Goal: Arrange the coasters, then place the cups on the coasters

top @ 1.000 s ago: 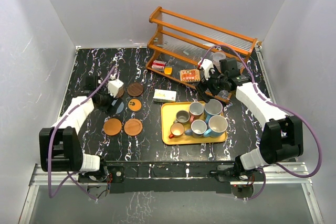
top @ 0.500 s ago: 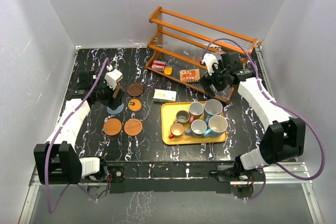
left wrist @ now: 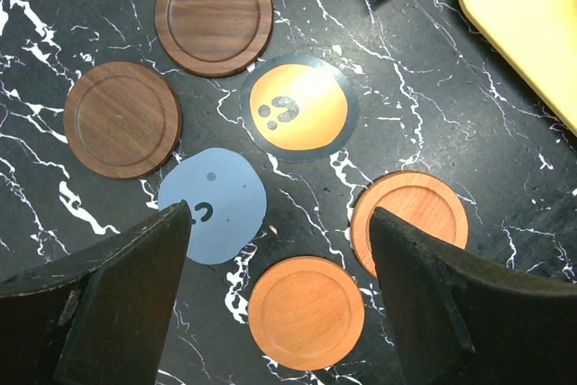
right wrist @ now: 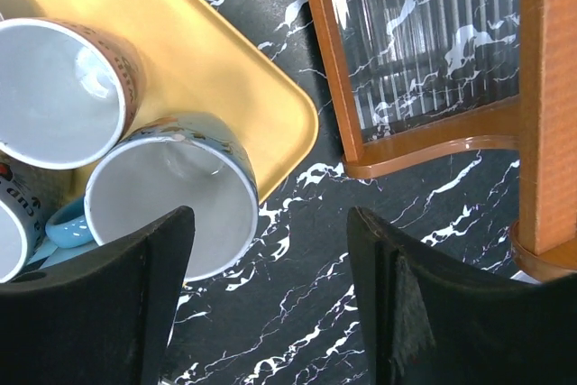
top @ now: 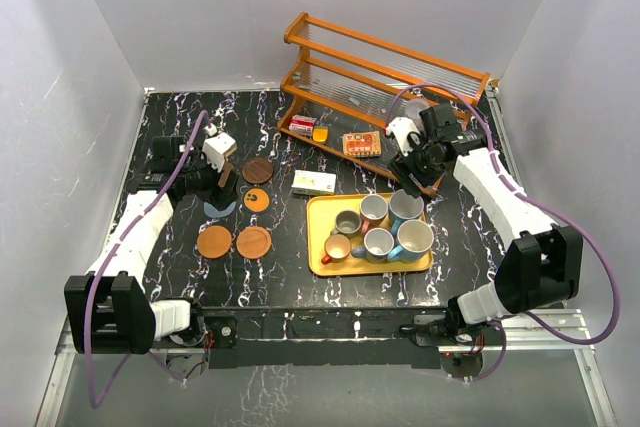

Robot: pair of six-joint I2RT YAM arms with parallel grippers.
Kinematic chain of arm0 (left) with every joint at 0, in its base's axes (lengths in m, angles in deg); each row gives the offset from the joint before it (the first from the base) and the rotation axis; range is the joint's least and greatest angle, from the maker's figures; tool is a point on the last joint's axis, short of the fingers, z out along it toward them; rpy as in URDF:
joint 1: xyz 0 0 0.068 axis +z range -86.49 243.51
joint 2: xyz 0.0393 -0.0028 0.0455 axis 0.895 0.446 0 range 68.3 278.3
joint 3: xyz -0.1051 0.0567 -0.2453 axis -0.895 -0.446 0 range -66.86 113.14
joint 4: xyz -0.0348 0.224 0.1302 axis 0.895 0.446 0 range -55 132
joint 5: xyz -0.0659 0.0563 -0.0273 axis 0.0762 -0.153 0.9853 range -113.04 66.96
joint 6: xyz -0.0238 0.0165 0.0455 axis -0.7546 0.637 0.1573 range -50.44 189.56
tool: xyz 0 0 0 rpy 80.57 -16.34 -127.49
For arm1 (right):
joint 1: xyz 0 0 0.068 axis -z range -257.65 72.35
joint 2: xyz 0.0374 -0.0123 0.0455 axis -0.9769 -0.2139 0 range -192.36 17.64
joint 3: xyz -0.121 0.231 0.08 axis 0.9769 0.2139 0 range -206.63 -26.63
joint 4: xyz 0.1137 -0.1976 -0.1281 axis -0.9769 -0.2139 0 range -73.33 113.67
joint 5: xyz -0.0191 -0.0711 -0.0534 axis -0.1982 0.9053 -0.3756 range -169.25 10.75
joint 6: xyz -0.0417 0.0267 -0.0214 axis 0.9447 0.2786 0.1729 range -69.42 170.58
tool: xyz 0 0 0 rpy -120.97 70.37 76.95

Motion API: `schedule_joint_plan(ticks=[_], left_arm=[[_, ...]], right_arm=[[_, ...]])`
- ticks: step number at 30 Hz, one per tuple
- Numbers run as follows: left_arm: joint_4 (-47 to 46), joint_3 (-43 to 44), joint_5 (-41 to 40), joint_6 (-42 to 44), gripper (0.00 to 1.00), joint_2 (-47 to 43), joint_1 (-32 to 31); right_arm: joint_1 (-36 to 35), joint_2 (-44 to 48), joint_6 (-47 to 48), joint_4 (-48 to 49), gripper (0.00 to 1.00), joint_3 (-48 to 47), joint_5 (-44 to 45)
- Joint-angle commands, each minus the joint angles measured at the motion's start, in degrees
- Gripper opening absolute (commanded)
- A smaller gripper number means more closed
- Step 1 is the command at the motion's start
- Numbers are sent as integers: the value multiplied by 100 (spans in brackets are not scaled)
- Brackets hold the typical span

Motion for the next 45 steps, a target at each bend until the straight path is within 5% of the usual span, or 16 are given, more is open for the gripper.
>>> schedule_joint_plan(ticks=[1, 14, 39, 45], left_arm=[[-93, -84, 308, -93, 79, -165, -30], [-45, -154, 362, -31, 80, -276, -49], [517, 174, 169, 728, 81, -93, -213], [657, 427, 399, 746, 82, 6, -368]], right_arm=[[35, -94, -35, -30, 65, -54, -86], [30, -758, 271, -109, 51, -195, -637], [32, -657, 1001, -565, 1, -488, -186], [31, -504, 912, -857, 0, -976, -137]])
